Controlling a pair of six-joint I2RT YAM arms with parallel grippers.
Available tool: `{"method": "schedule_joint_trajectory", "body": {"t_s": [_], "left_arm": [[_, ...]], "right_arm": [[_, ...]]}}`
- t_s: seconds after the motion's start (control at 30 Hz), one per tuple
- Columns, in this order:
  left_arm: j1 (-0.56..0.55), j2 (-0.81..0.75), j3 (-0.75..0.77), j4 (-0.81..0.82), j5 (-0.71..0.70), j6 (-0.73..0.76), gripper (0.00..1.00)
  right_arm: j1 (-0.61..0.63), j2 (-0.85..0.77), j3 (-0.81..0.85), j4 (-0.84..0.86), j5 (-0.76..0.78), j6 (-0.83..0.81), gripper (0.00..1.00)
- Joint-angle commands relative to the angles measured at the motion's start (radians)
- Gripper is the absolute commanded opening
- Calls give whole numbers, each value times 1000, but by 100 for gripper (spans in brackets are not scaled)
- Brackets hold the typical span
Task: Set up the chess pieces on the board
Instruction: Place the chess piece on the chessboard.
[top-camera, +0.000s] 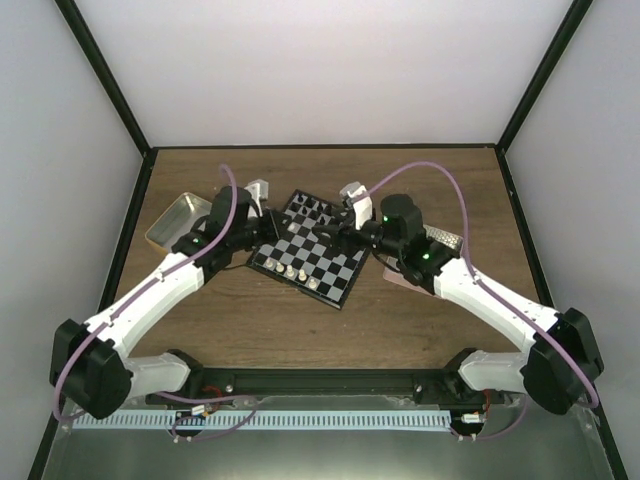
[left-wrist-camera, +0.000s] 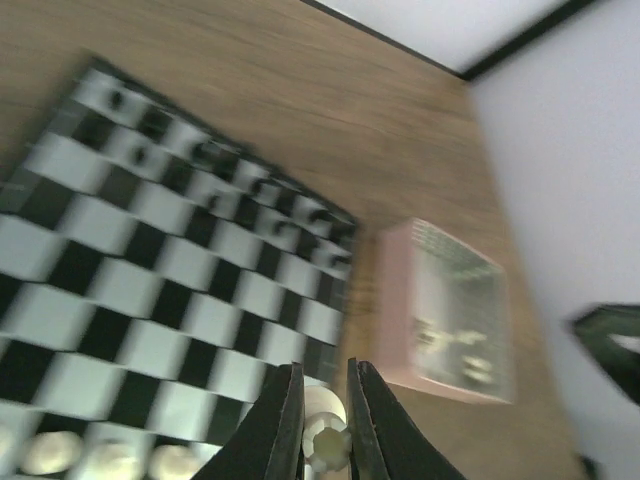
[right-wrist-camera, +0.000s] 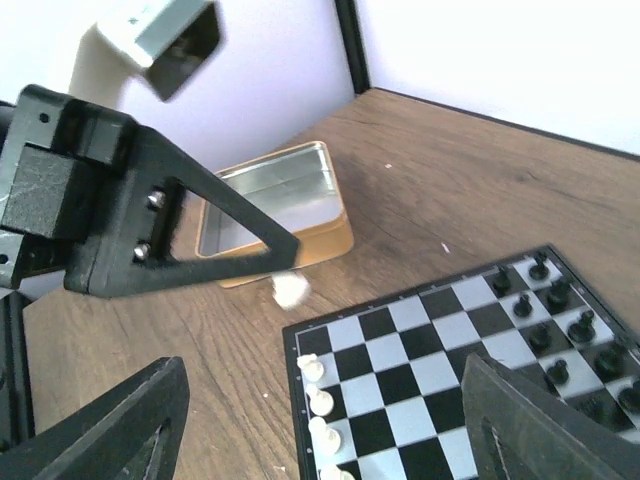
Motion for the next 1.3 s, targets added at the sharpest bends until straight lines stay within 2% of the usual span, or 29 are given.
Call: {"method": "schedule_joint_trajectory", "body": {"t_s": [0.0,0.1,0.2,0.33,0.57,0.8,1.27], "left_arm": [[-1,-45,-1,-190,-442,196,4],[-1,-45,-53,-190,-575,206,4],[-1,-36,-117,-141,-608,166,4],[2,1,-161,-76,-568,126,4],[15,110,-175,-1,-522,150,4],[37,178,-196,32,-517,128,4],[95,279,-245,127,-369,126,4]], "right_arm": [[8,-53,-63,68,139,136,77],[8,-73,-102,69,197,181,78],[8,-80,-124,67,242,215,78],[7,-78,-128,48,291,240,78],[6,-72,-133,31,327,251,79],[6,-68,-138,26,339,260,79],[6,-49,-134,15,333,271,79]]}}
